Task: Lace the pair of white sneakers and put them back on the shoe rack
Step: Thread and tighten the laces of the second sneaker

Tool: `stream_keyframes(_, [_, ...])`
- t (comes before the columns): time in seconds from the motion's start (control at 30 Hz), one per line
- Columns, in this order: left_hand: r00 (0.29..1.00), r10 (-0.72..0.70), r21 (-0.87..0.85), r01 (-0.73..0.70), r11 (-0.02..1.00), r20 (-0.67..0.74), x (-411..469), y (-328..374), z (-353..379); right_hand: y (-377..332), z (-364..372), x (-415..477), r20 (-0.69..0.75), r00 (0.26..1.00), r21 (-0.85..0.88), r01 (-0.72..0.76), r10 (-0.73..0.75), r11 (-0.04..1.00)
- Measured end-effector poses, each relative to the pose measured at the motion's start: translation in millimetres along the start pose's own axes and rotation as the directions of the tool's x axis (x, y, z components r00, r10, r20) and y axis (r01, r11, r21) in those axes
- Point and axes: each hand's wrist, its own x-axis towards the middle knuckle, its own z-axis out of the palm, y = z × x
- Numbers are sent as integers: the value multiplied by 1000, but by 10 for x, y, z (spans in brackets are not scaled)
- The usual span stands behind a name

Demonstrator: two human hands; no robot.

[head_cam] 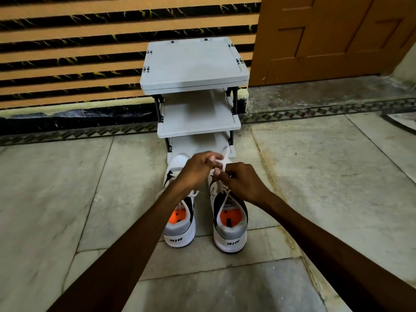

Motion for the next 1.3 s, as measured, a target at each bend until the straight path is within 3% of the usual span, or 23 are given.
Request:
stream_keyframes(0.17, [998, 16, 26, -18, 999, 68, -139, -304, 85, 59, -101, -9, -127, 990, 7, -57, 58, 998])
stream_keyframes(0.3, [995, 73, -72, -68, 995, 68, -199, -264, 85, 113, -141, -12, -181, 961, 237, -164, 209, 958])
stream_keyframes(0.43, [997, 56, 54, -59, 997, 47, -231, -229, 208, 70, -145, -14, -146, 960, 322, -182, 238, 929])
stream_keyframes(0.57, [986, -47, 187, 77, 979, -159, -203, -214, 368, 45, -121, -20, -127, 963, 296, -191, 236, 936])
stream_keyframes(0.63, [977, -17, 235, 68, 970, -213, -187, -200, 410, 44, -129, -28, -116, 967, 284, -186, 226, 941])
stream_keyframes(0.77, [993, 50, 397, -4, 918, -105, -111, -234, 442, 74, -150, -36, -141, 963, 271, -186, 230, 945])
stream_keyframes(1.0, [1000, -4, 113, 6, 994, -15, -110, -329, 329, 153, -165, -34, -190, 937, 310, -228, 295, 923])
stream_keyframes(1.17, [995, -41, -105, 50, 993, 90, -103, -363, 234, 115, -151, -40, -178, 942, 302, -224, 285, 927])
stream_keyframes(1.23, [999, -22, -8, 23, 1000, 44, -112, -342, 228, 92, -135, -45, -192, 943, 300, -208, 273, 931])
stream_keyframes(1.3, [996, 58, 236, -40, 971, -72, -114, -338, 259, 65, -126, -48, -200, 946, 267, -198, 255, 943])
